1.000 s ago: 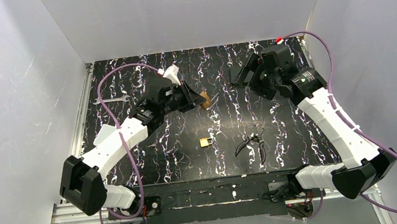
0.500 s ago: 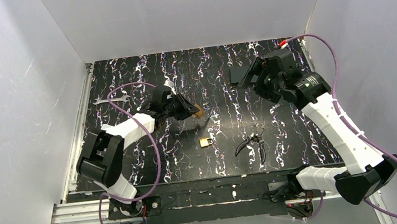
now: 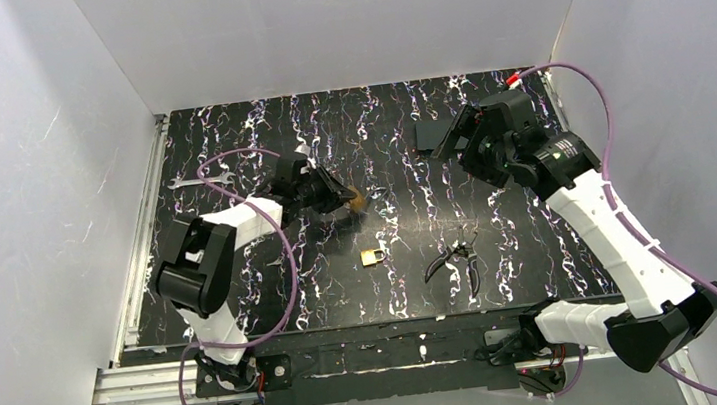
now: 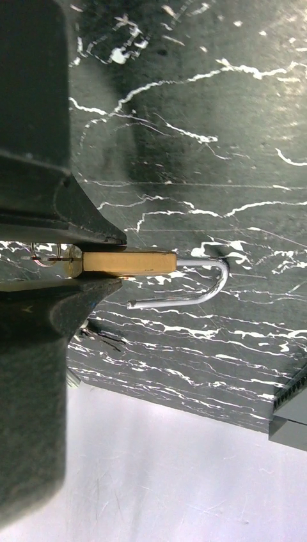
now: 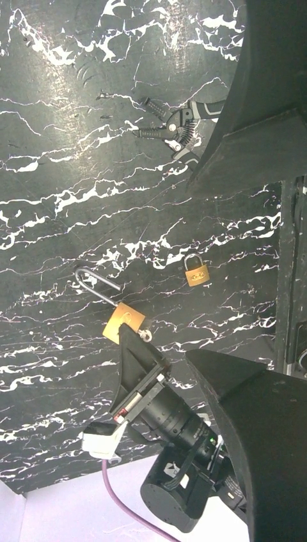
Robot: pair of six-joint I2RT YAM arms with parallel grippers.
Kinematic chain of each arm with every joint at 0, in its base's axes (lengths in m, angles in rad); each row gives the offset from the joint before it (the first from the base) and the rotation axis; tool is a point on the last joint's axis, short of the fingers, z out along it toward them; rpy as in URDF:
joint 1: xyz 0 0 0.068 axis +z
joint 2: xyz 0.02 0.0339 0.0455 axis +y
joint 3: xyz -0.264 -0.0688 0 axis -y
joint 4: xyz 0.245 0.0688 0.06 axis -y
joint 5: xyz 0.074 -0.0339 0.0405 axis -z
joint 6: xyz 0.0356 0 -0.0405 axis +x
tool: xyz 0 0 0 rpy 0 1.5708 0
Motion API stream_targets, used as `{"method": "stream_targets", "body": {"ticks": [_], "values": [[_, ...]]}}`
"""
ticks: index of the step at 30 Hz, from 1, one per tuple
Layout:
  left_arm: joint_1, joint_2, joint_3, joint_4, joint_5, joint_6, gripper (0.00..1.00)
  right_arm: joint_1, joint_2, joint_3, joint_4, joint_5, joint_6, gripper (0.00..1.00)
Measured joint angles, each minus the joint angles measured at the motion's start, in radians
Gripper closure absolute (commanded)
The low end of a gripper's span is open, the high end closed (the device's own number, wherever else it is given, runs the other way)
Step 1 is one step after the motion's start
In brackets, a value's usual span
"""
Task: Unlock with the key
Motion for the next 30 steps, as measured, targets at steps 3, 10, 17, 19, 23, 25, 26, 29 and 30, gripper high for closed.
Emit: {"method": "stream_targets", "body": {"ticks": [3,10,17,19,23,25,26,29,30], "values": [[0.0,0.034,0.031,0.012,0.001,-0.006,0.94,0.0,-0.004,0.0,0.0,0.0,0.0,0.04],[0.0,0.126,0.092,0.071,0.005,-0.061,0.49,-0.001,-0.006,-0.018,0.0,-0.002,0.001,0.04],[0.004,0.216,0.151,0.094,0.026,-0.114,0.37,-0.005,-0.024,-0.028,-0.006,-0.002,0.005,0.04],[0.006,0.226,0.155,0.095,0.032,-0.122,0.36,-0.005,-0.035,-0.028,-0.006,-0.001,0.007,0.04],[0.01,0.222,0.153,0.096,0.031,-0.126,0.18,-0.005,-0.05,-0.028,-0.008,0.0,0.008,0.04],[0.014,0.197,0.132,0.097,0.019,-0.118,0.09,-0.005,-0.053,-0.028,-0.014,-0.001,0.008,0.04],[0.017,0.174,0.118,0.083,0.01,-0.106,0.06,-0.005,-0.053,-0.028,-0.015,-0.001,0.008,0.05],[0.026,0.076,0.103,0.0,-0.029,-0.037,0.02,-0.005,-0.053,-0.028,-0.016,-0.002,0.005,0.06],[0.028,0.043,0.103,-0.023,-0.039,-0.013,0.02,-0.005,-0.053,-0.028,-0.017,-0.004,0.003,0.06]]}}
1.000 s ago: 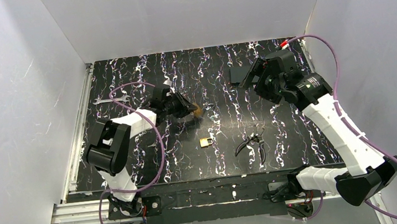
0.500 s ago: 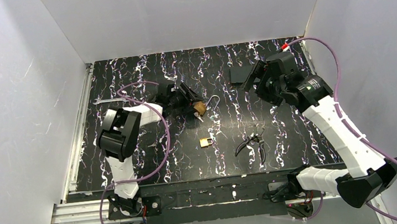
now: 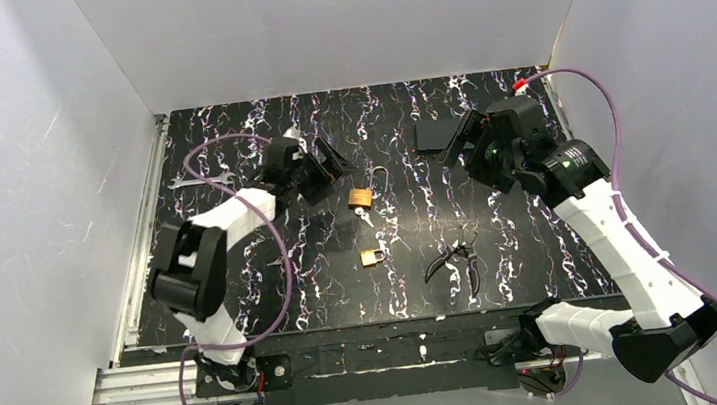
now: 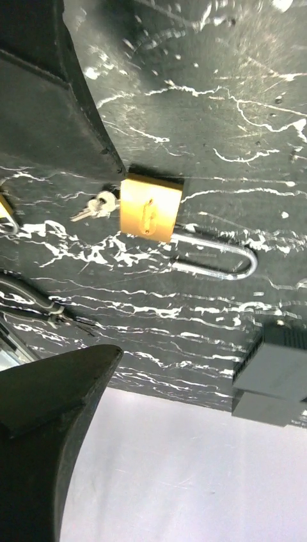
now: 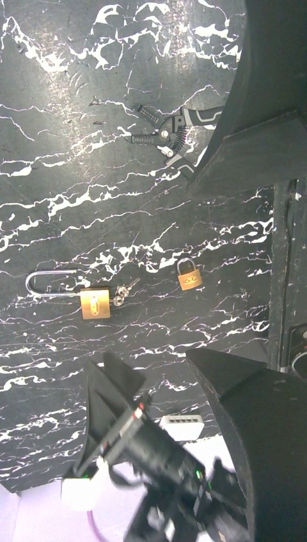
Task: Unlock with the key
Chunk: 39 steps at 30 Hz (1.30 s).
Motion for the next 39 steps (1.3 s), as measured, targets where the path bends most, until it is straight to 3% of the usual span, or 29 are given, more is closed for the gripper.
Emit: {"method": "stream_targets", "body": {"ticks": [9,14,23,31,39], "values": [[-0.018,-0.344,0.073,-0.483,-0.201,0.312,0.02,0.002,0.059,-0.002,0.064,-0.141,-0.13,0.08],[0.002,-0.524,-0.024,-0.692,-0.339,0.369,0.02,0.111,0.184,-0.006,0.144,-0.238,-0.296,0.08],[0.08,-0.77,-0.102,-1.004,-0.442,0.322,0.16,0.557,0.312,-0.058,0.32,-0.217,-0.636,0.08],[0.08,-0.934,-0.039,-1.227,-0.49,0.212,0.23,0.603,0.435,-0.099,0.544,-0.272,-0.869,0.07],[0.08,-1.069,0.13,-1.444,-0.589,0.108,0.25,0.611,0.692,0.028,0.576,-0.349,-1.043,0.14]]}}
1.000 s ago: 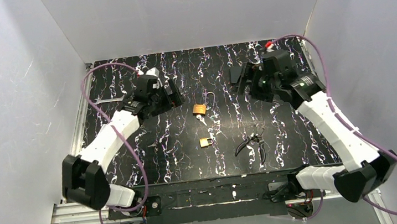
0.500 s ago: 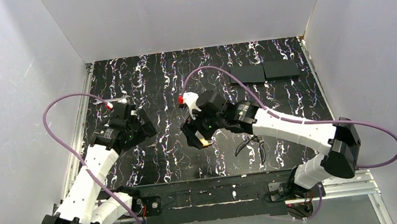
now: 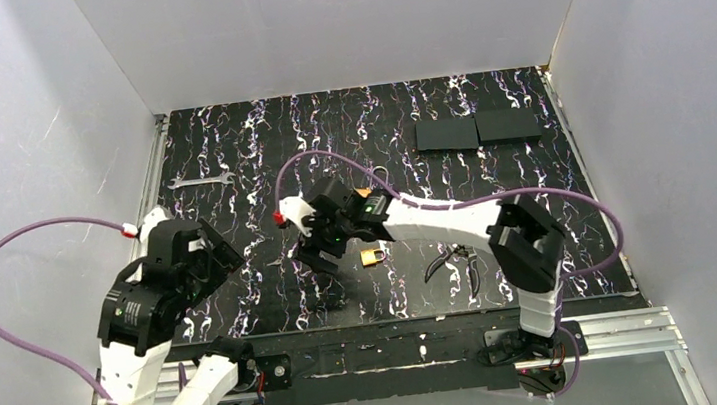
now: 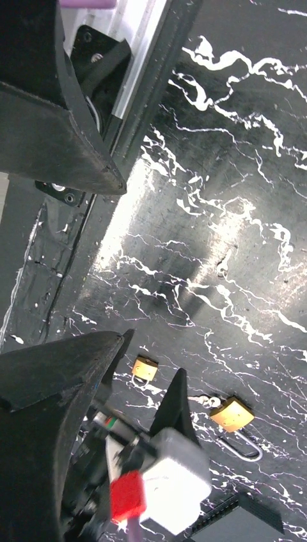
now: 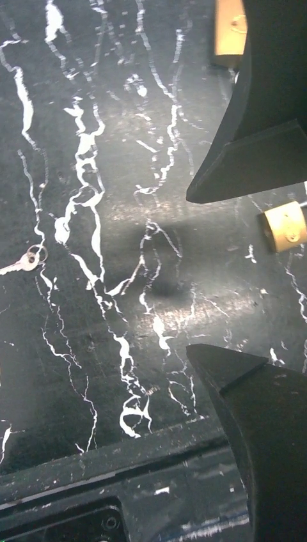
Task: Unlock with the key
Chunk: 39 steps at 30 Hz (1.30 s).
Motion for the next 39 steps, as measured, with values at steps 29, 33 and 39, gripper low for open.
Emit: {"method": "stream_targets", "body": {"ticks": [29,33,39], "values": [[0.0,-0.123,0.079,-0.247,0.049,-0.039,0.32,0.027,0.468,0.355,0.129,-0.054,-0.178,0.35],[0.0,-0.11,0.101,-0.262,0.036,-0.01,0.32,0.032,0.48,0.368,0.133,-0.064,-0.177,0.44],[0.0,-0.102,0.106,-0.265,0.021,0.017,0.32,0.039,0.483,0.368,0.138,-0.071,-0.175,0.5]]}}
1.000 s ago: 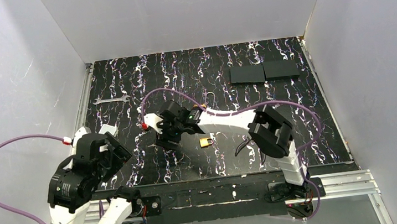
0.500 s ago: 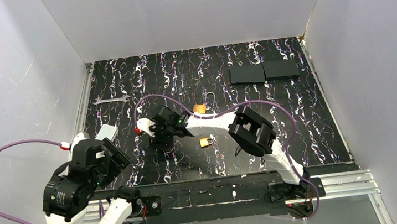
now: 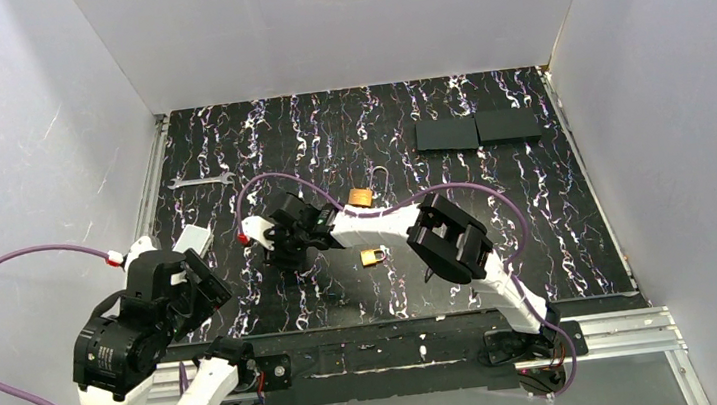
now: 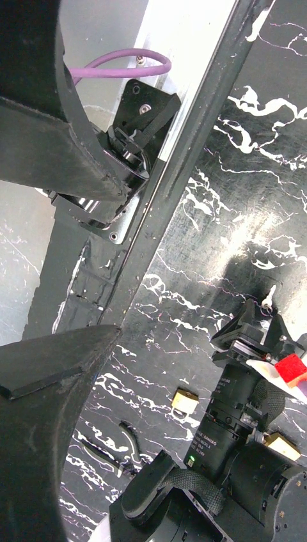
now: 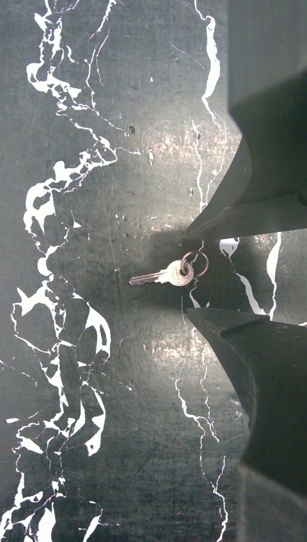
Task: Unlock with the key
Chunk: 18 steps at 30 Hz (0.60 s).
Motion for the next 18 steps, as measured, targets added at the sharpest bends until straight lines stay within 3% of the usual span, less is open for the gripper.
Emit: {"method": "stream_targets", "body": {"ticks": [9,13,18], "values": [[0.0,0.0,0.0,0.0,-0.008,0.019,0.32,0.0,0.008,0.0,0.027,-0.007,0.013,0.53],[0.0,0.0,0.0,0.0,-0.011,0.024,0.32,0.0,0.011,0.0,0.034,-0.012,0.023,0.65],[0.0,0.0,0.0,0.0,-0.016,0.027,0.32,0.005,0.012,-0.001,0.038,-0.019,0.029,0.92]]}}
